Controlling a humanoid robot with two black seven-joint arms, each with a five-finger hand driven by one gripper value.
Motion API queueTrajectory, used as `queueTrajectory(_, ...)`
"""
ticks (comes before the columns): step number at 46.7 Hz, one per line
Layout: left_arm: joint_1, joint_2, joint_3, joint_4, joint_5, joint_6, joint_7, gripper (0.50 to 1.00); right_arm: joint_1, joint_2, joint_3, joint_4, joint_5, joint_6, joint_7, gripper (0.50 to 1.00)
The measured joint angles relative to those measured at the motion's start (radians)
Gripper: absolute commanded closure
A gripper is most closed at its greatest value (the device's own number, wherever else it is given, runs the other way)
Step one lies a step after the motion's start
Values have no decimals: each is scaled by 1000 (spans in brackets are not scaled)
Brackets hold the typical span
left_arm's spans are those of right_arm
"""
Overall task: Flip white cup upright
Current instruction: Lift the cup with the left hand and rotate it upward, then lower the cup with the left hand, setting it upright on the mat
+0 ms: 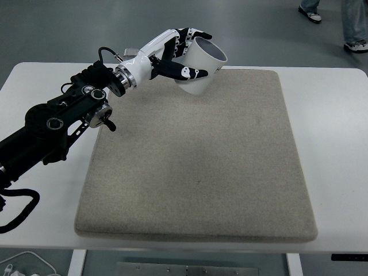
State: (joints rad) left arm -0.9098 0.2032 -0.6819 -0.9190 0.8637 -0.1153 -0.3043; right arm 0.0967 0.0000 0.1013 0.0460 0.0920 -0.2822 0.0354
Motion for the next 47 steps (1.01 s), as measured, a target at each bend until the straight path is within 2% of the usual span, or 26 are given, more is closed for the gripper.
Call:
queueTrajectory(13, 38, -39, 6, 64, 4, 50, -186, 928, 0, 0, 0, 0, 0, 0, 0, 572)
queueTrajectory(16, 52, -41, 8, 74, 8, 54, -226, 945, 0, 0, 0, 0, 0, 0, 0, 572)
queueTrajectory(23, 75, -46, 11, 103, 11, 67, -297, 943, 0, 0, 0, 0, 0, 0, 0, 572)
queueTrajectory(47, 132, -109, 15, 196, 15, 128, -307, 943, 0, 0, 0, 0, -1, 0, 0, 572)
